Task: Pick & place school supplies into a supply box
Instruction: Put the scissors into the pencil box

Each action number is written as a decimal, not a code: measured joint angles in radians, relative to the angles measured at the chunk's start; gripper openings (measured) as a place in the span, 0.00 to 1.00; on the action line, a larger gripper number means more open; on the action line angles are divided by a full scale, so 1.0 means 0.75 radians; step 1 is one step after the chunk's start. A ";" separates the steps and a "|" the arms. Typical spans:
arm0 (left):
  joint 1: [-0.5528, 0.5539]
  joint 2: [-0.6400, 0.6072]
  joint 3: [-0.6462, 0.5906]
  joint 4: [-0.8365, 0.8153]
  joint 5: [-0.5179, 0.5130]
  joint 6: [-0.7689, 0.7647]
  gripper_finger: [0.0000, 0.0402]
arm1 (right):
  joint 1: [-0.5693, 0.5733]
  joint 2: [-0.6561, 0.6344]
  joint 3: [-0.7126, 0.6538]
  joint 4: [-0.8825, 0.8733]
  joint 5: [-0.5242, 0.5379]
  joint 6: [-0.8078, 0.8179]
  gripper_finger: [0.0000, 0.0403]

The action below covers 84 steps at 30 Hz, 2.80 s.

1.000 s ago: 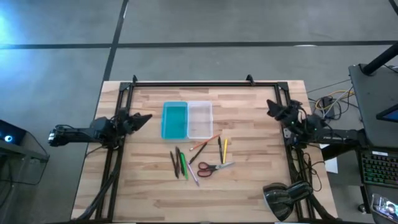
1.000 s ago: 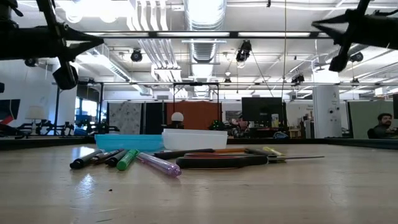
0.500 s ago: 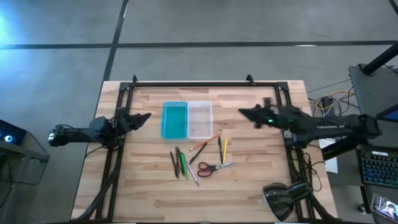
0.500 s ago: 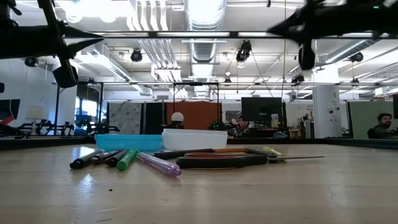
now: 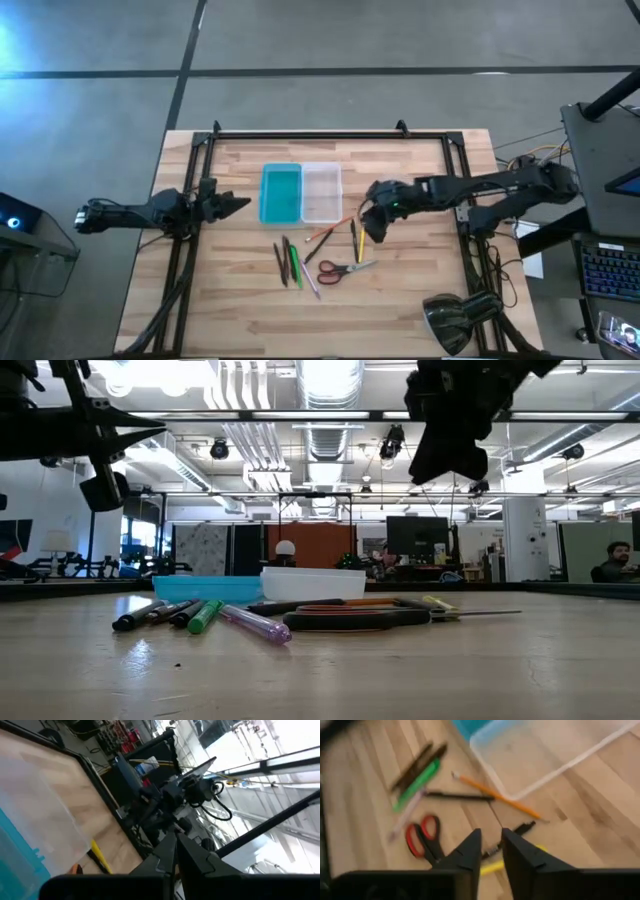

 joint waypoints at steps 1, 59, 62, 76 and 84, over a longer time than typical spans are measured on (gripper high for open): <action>0.000 0.001 0.000 0.001 0.002 0.020 0.00 | 0.013 0.032 0.035 -0.050 0.000 -0.037 0.24; 0.000 0.005 0.001 -0.219 0.039 0.265 0.00 | 0.378 1.018 0.753 -0.158 0.145 -0.518 0.49; 0.000 0.005 0.001 -0.220 0.039 0.265 0.00 | 0.378 1.046 0.750 -0.154 0.117 -0.483 0.49; 0.000 0.007 0.001 -0.222 0.038 0.264 0.00 | 0.390 1.014 0.763 -0.161 0.152 -0.483 0.48; 0.000 0.007 0.001 -0.224 0.039 0.264 0.00 | 0.428 0.999 0.773 -0.157 0.150 -0.520 0.48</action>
